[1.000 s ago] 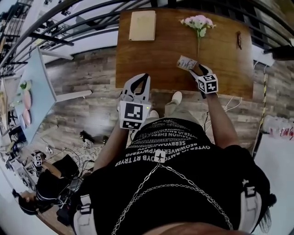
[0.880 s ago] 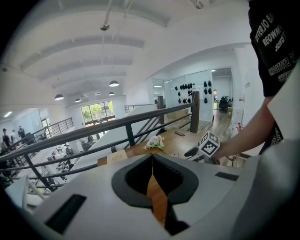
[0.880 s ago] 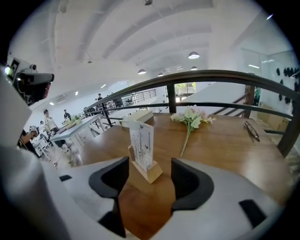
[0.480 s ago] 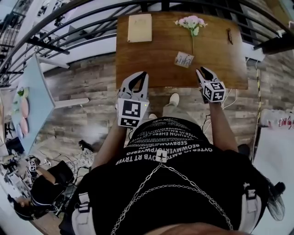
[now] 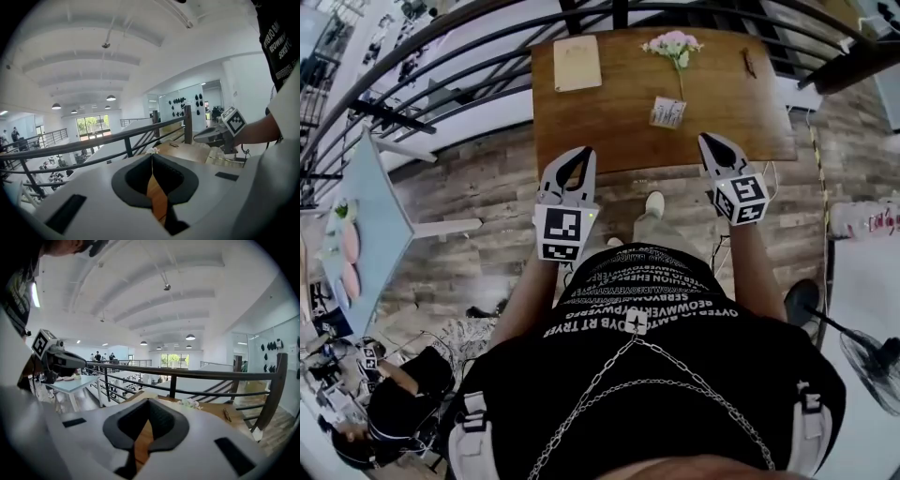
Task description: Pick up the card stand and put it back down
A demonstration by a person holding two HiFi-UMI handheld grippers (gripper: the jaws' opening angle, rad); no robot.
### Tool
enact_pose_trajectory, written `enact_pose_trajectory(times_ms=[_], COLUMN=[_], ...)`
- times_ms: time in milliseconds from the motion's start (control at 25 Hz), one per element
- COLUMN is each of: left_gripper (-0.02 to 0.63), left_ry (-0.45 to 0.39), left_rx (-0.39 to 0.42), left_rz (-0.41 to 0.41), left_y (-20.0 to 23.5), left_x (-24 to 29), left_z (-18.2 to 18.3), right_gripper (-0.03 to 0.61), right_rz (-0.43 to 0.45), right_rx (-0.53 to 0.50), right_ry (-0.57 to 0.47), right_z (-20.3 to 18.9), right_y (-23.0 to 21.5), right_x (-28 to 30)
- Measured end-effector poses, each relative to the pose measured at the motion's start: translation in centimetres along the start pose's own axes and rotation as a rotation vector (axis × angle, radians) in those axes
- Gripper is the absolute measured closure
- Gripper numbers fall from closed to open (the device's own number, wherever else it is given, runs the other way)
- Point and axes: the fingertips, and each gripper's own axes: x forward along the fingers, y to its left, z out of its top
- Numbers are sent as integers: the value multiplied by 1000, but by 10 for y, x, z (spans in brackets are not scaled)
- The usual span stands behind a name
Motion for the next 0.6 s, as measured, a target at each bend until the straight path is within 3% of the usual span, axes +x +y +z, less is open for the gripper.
enact_pose_trajectory(times_ms=[240,600], left_gripper=[584,584], left_ry=[-49,-98], left_rx=[31,59], left_rz=[-51,-119], left_y=[-19,-64], left_x=[-16,-25], left_z=[7,25], right_gripper=[565,565], right_rz=[-24,-37], right_rx=[4,5], right_ry=[-35,-30], right_z=[29,26], right_y=[29,54], right_x=[-50,-96])
